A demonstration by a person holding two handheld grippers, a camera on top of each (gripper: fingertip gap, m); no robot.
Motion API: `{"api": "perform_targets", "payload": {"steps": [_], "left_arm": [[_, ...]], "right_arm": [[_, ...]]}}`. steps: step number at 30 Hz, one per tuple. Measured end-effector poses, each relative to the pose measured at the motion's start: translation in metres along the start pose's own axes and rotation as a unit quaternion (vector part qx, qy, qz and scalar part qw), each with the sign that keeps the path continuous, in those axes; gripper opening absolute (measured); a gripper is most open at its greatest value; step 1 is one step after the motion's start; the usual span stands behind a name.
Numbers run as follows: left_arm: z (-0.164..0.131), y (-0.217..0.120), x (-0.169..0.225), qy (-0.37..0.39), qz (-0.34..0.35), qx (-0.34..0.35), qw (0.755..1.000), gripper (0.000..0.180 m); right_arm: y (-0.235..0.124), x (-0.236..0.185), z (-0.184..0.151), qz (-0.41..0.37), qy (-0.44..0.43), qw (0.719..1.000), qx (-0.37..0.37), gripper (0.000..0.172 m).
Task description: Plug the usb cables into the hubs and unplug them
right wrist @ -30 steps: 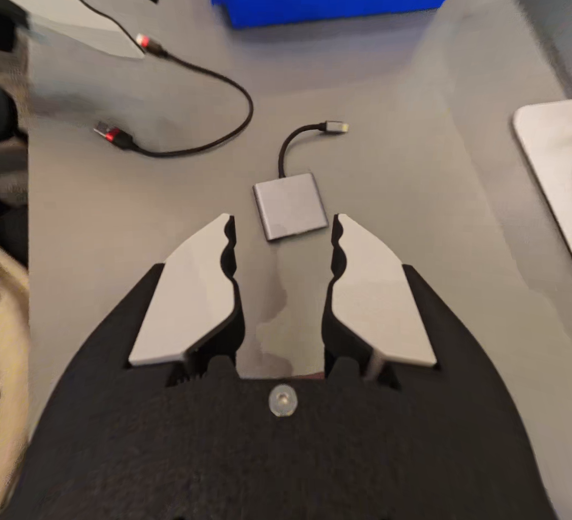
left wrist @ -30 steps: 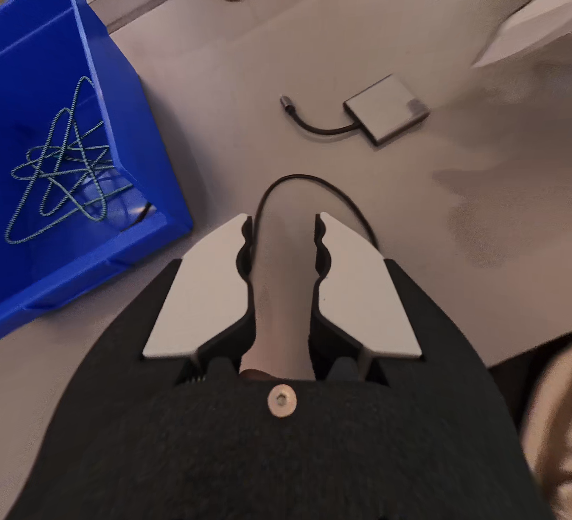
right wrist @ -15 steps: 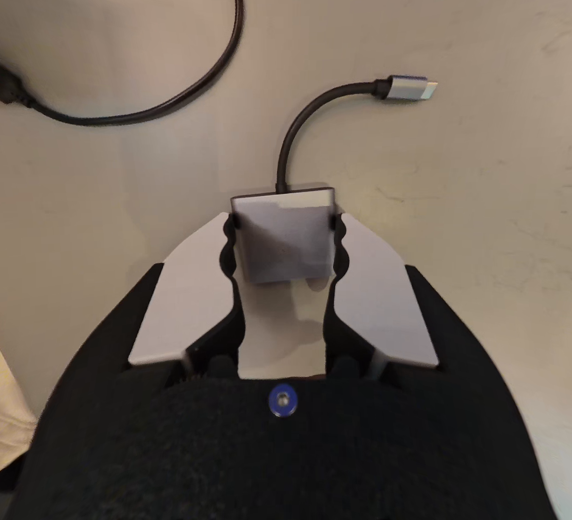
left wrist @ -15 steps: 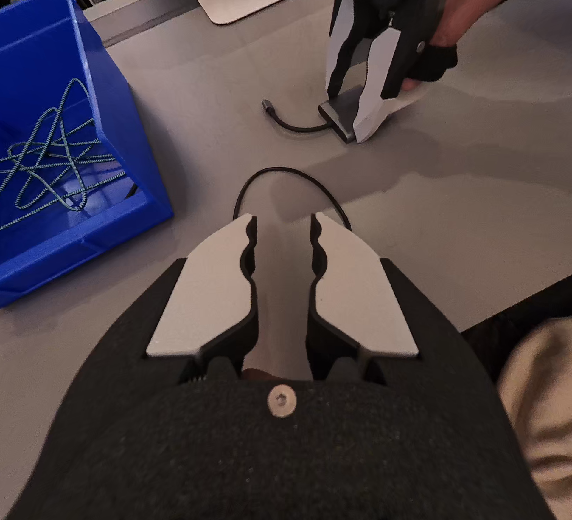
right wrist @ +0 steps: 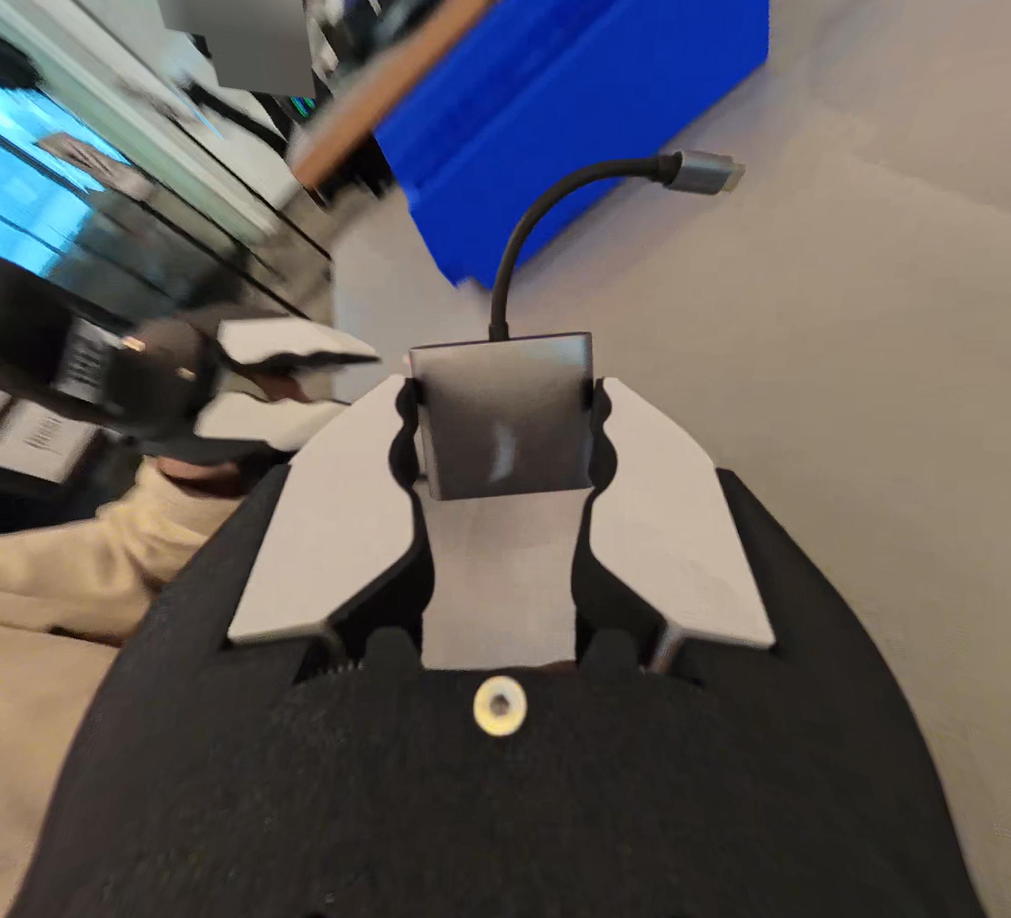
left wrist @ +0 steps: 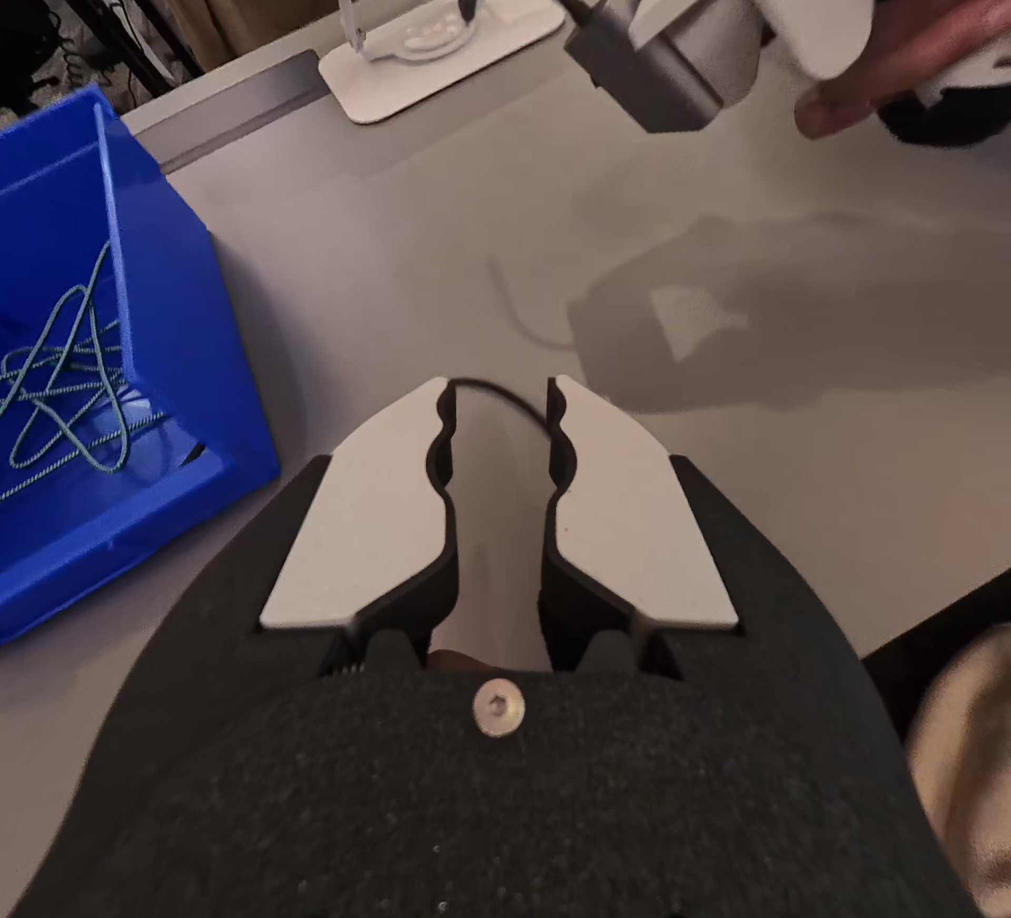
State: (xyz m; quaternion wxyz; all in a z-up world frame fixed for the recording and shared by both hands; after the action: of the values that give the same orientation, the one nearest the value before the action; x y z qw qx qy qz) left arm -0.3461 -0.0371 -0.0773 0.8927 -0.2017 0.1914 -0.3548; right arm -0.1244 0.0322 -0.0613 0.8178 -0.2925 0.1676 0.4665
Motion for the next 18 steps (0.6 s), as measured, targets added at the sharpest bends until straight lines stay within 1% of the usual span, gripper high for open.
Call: {"api": "perform_targets", "payload": {"steps": [3,5,7,9,10,11,12,14,18], "left_arm": [[0.017,0.008,0.011,0.005,-0.015,0.031,0.999,0.031],[0.031,0.014,0.021,0.019,-0.024,0.060,0.998,0.032],[0.047,0.020,0.033,0.041,-0.028,0.083,0.995,0.037],[0.063,0.027,0.047,0.064,-0.033,0.103,0.992,0.041],[0.069,0.032,0.053,0.077,-0.038,0.106,0.991,0.044],[0.075,0.036,0.058,0.084,-0.038,0.107,0.990,0.051],[0.079,0.040,0.063,0.092,-0.040,0.107,0.989,0.053],[0.087,0.046,0.067,0.097,-0.026,0.116,0.988,0.052],[0.092,0.056,0.070,0.104,-0.027,0.114,0.988,0.050]], "right_arm": [[-0.017,-0.008,-0.001,0.059,0.068,0.992,0.092,0.061],[-0.025,-0.011,-0.003,0.098,0.114,0.978,0.147,0.061],[-0.030,-0.015,-0.007,0.138,0.164,0.957,0.194,0.061],[-0.031,-0.019,-0.012,0.167,0.197,0.940,0.222,0.061],[-0.031,-0.021,-0.015,0.175,0.209,0.934,0.231,0.061],[-0.031,-0.024,-0.016,0.185,0.221,0.926,0.242,0.061],[-0.032,-0.025,-0.018,0.194,0.236,0.918,0.254,0.061],[-0.034,-0.027,-0.020,0.195,0.262,0.903,0.278,0.061],[-0.036,-0.027,-0.029,0.192,0.304,0.881,0.307,0.061]]}}
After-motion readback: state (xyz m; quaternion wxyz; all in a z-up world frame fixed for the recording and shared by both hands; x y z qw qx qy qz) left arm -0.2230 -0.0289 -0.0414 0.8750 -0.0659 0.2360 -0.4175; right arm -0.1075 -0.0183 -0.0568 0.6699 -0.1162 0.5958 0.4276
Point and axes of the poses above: each gripper's, where its closed fingertips meet, y out along the fingers, z out of its top, x = y × z across the jaws, the point moved 8 cm from there along -y, back along the fingers
